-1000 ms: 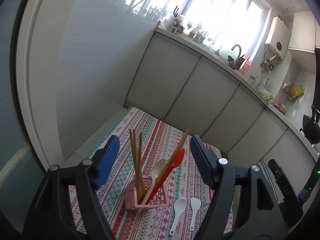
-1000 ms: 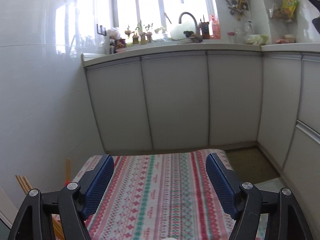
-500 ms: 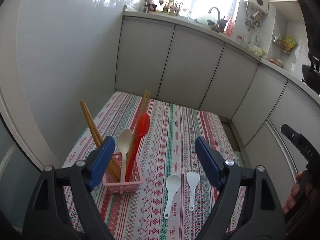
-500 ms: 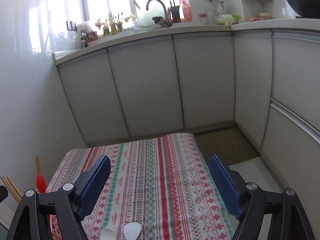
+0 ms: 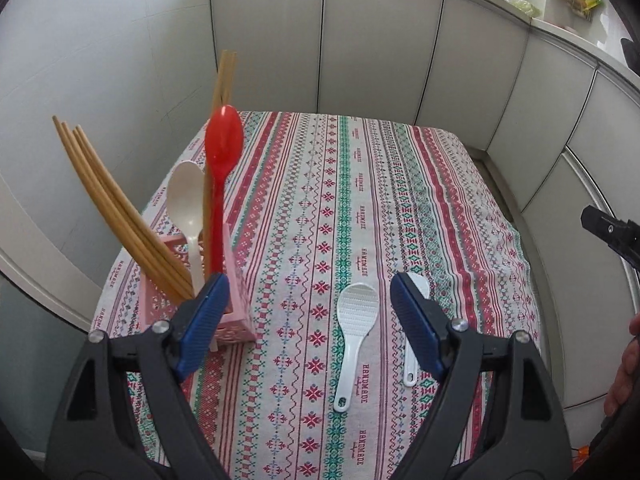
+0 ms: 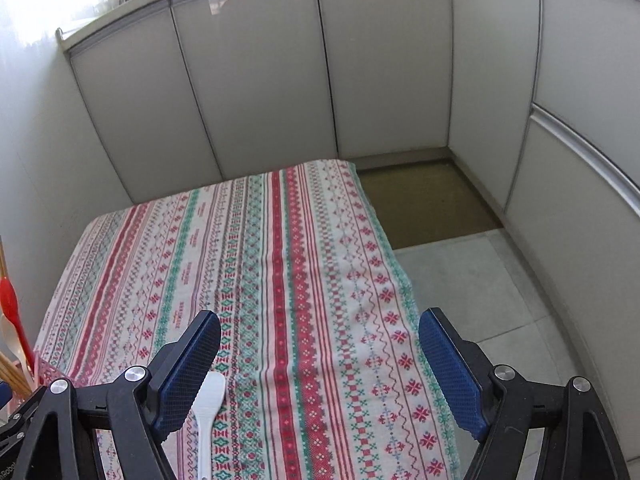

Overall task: Organize utensils
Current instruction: 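Grasp a white rice paddle with the left gripper while the right grasps the other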

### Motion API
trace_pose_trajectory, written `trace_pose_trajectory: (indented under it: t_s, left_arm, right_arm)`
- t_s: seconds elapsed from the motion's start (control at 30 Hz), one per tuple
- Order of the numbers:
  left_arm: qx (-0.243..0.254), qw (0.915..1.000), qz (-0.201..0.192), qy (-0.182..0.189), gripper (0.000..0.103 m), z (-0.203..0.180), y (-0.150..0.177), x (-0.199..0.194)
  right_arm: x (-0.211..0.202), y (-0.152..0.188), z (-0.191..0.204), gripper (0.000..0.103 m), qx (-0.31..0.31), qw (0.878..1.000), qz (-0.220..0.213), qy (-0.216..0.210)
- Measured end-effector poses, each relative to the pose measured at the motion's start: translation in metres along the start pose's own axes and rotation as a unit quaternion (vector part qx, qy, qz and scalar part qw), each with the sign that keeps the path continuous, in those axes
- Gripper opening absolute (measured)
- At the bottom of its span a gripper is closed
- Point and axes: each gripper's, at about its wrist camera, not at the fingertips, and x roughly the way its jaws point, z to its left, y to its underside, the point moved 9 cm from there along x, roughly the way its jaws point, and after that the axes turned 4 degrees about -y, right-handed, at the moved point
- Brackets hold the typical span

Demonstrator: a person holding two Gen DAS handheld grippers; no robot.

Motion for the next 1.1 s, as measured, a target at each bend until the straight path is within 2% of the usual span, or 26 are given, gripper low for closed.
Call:
trace_pose_trajectory:
  t_s: [0.2,0.5,0.6,0.7,0.77,0.93,1.03,1.1]
  left_arm:
    - [0.04,0.9988,0.029,-0.007,0.083,-0.028,0.016,0.026]
    - [0.064,0.9953,0.071,-0.015,0.083,-0.042,0.034,0.074]
    - [0.074,0.9934,0.085,-0.021,0.083,-0.042,0.036,0.089]
    - [0.083,0.9914,0.089,-0.047,0.083,-0.041,0.037,0.1]
    - [0.091,0.991,0.087,-0.045,0.083,-0.045,0.038,0.102]
    - [0.091,0.9874,0.123,-0.039,0.084,-0.051,0.053,0.121]
    - [0.073,0.9897,0.116,-0.039,0.084,-0.049,0.051,0.123]
    - [0.07,0.9906,0.115,-0.026,0.084,-0.053,0.051,0.126]
  right_arm:
    - [0.025,0.019,0.005,0.086,-0.014,0.999,0.046,0.005]
    - [0.051,0.037,0.009,0.086,-0.02,0.995,0.095,0.003]
    - [0.054,0.038,0.01,0.086,-0.018,0.995,0.1,0.003]
    - [0.055,0.037,0.013,0.086,-0.023,0.995,0.099,0.001]
    - [0.057,0.037,0.015,0.085,-0.027,0.995,0.099,0.0]
    - [0.063,0.039,0.019,0.085,-0.03,0.994,0.105,-0.003]
    - [0.065,0.041,0.021,0.086,-0.036,0.994,0.107,-0.005]
    - [0.066,0.041,0.021,0.085,-0.038,0.993,0.108,-0.004]
